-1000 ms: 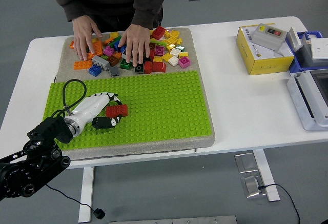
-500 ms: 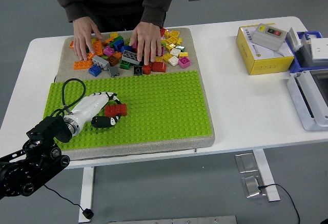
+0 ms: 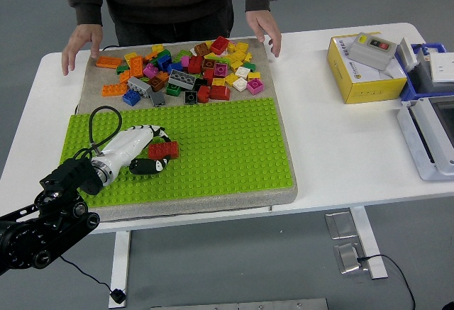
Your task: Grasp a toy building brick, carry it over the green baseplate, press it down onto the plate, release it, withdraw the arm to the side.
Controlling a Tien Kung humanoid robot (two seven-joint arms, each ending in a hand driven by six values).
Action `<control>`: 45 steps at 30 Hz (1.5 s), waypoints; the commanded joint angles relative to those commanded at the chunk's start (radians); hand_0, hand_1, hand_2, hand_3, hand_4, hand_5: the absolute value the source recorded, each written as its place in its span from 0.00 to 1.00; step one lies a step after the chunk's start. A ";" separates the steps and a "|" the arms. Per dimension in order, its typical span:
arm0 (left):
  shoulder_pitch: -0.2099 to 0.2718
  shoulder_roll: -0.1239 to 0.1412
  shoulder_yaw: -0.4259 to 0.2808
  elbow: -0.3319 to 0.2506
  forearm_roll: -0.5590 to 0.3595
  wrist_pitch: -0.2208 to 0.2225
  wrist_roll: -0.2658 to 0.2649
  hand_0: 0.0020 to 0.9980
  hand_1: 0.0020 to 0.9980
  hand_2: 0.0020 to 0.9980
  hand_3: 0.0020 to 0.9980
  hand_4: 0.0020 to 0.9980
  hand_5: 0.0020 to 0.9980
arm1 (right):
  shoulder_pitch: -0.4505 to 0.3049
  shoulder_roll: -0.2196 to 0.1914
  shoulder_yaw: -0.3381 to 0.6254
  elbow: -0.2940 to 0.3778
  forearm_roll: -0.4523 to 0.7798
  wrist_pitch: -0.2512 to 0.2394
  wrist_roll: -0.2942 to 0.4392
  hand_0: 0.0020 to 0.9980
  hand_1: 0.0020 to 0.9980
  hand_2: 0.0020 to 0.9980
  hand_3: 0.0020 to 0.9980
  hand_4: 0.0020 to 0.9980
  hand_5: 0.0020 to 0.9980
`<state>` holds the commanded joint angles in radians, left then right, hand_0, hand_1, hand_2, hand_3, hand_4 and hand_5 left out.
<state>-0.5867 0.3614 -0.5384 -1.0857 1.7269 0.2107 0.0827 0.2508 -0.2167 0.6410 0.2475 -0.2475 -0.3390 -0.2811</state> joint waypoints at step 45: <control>-0.004 -0.001 0.002 0.022 -0.020 -0.001 -0.018 0.97 0.96 0.92 0.80 0.52 0.27 | 0.002 -0.004 0.001 0.001 -0.004 0.004 -0.002 0.65 0.60 0.53 0.70 0.44 0.99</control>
<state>-0.5911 0.3601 -0.5367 -1.0637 1.7065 0.2100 0.0649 0.2532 -0.2203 0.6422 0.2485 -0.2512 -0.3345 -0.2827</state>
